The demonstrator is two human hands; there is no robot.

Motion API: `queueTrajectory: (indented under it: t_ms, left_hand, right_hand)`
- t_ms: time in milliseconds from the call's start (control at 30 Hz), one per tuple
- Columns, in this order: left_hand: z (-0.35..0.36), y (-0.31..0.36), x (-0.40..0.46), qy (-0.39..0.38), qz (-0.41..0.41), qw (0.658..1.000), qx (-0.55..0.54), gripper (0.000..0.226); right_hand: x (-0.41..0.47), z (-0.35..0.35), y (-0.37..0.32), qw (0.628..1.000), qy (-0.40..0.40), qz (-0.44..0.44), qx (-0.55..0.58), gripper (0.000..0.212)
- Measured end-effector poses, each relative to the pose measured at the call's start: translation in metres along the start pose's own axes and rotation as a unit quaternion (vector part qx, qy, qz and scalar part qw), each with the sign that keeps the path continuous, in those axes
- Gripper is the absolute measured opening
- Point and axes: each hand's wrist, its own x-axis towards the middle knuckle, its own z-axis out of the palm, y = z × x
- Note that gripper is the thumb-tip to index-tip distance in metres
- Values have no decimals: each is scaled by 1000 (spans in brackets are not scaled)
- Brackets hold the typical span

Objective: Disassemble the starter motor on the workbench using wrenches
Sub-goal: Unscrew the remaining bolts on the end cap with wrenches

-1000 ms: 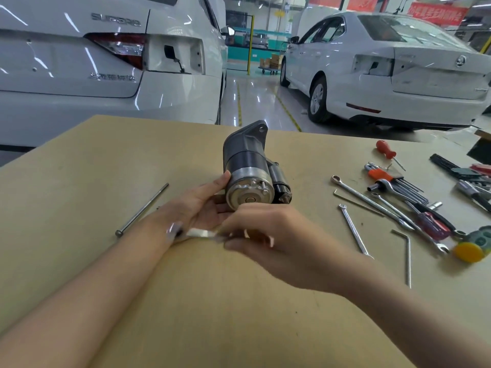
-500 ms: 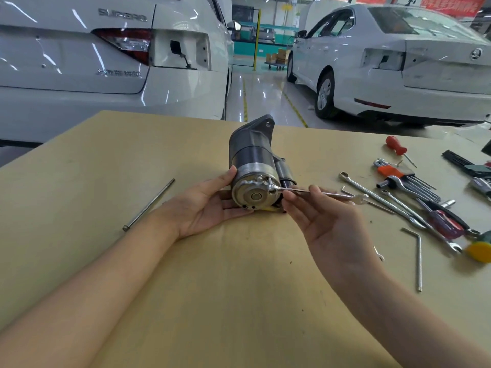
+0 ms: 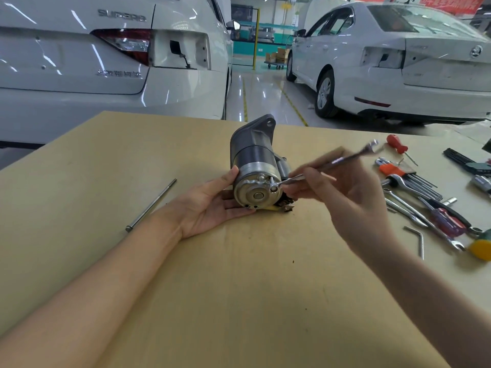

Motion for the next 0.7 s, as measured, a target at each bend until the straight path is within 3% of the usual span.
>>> queueTrajectory:
  t_ms: [100, 233, 300, 367, 400, 433, 467, 533, 633, 700]
  left_hand:
    - [-1, 0, 1, -4, 1, 1000, 4, 66]
    - [-4, -1, -1, -4, 8, 1000, -4, 22]
    - [-4, 0, -2, -12, 1, 1000, -20, 28]
    - [3, 1, -5, 16, -2, 1000, -13, 51]
    - [7, 2, -6, 26, -8, 1000, -13, 65]
    - [9, 2, -7, 34, -10, 999, -10, 72]
    - [12, 3, -7, 36, -17, 999, -8, 73]
    - [11, 3, -8, 34, -36, 999, -9, 71]
    - [7, 1, -6, 31, -29, 999, -9, 62]
    - [7, 2, -5, 36, -8, 999, -2, 54]
  right_hand:
    - [23, 4, -14, 967, -116, -84, -209, 14]
    - [42, 30, -23, 838, -282, -196, -424, 28]
    - [42, 44, -21, 736, -381, -207, -520, 26]
    - [38, 52, -14, 624, -420, -235, -616, 28]
    - [35, 52, -12, 596, -423, -248, -636, 28]
    - [32, 51, -13, 596, -423, -251, -635, 25]
    - [28, 49, -14, 624, -424, -247, -609, 21]
    - [19, 41, -13, 733, -406, -215, -501, 11]
    - [-6, 28, -7, 924, -277, -96, -244, 7]
    - [-19, 25, 1, 987, -146, -10, -71, 5]
